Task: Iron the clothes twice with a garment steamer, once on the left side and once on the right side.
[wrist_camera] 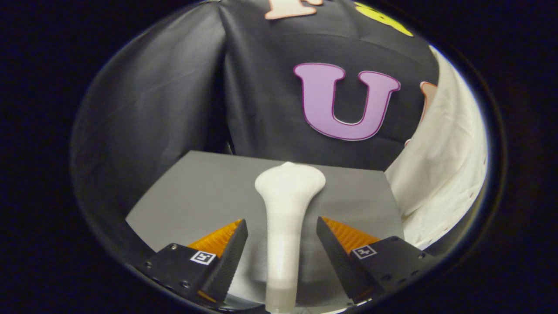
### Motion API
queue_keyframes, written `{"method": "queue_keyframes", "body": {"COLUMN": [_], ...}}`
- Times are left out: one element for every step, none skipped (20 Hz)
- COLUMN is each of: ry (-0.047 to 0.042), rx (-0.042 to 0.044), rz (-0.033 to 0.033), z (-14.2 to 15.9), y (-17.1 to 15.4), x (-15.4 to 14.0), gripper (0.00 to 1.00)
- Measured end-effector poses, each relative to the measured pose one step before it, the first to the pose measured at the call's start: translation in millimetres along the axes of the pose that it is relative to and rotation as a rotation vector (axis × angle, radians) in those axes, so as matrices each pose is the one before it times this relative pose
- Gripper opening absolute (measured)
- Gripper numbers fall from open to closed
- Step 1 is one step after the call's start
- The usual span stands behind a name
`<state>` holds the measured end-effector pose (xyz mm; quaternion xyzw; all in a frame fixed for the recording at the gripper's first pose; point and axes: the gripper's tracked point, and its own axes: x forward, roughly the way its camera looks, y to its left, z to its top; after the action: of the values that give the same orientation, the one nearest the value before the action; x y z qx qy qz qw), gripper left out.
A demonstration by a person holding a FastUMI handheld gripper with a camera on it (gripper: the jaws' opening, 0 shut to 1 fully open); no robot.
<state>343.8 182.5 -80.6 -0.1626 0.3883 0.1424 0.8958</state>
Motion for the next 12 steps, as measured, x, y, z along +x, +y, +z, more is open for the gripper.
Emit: {"method": "queue_keyframes", "body": {"ry": [0.02191, 0.03768, -0.02521, 0.00197, 0.02054, -0.02137, -0.01162, 0.00184, -0.03009, -0.01321, -0.01729, -0.04123], "rx": [-0.06696, -0.02949, 0.02483, 0.02438, 0.02977, 0.08160, 0.02976, -0.01276, -0.00471, -0.00268, -0.00035, 0.00629], "rz": [-0.02214, 0.02522, 0.00365, 0.01436, 0.02459, 0.01509, 0.00259, 0.01163, -0.00643, -0.00717, -0.00927, -0.00460], "z": [-2.96, -5.63, 2.05, 0.95, -4.15, 2.58, 3.33, -0.76, 3.98, -1.40, 2.93, 6.40], "y": [-2.17, 6.14, 9.64, 3.07, 3.94, 7.40, 3.87, -2.63, -1.10, -0.14, -2.22, -1.08], "x": [3.37, 1.46, 2.98, 0.43, -0.75, -1.27, -4.17, 1.83, 1.22, 0.97, -2.29, -2.77], "gripper": [0.98, 0.94, 0.86, 0.77, 0.68, 0.59, 0.51, 0.44, 0.44, 0.44, 0.44, 0.44]}}
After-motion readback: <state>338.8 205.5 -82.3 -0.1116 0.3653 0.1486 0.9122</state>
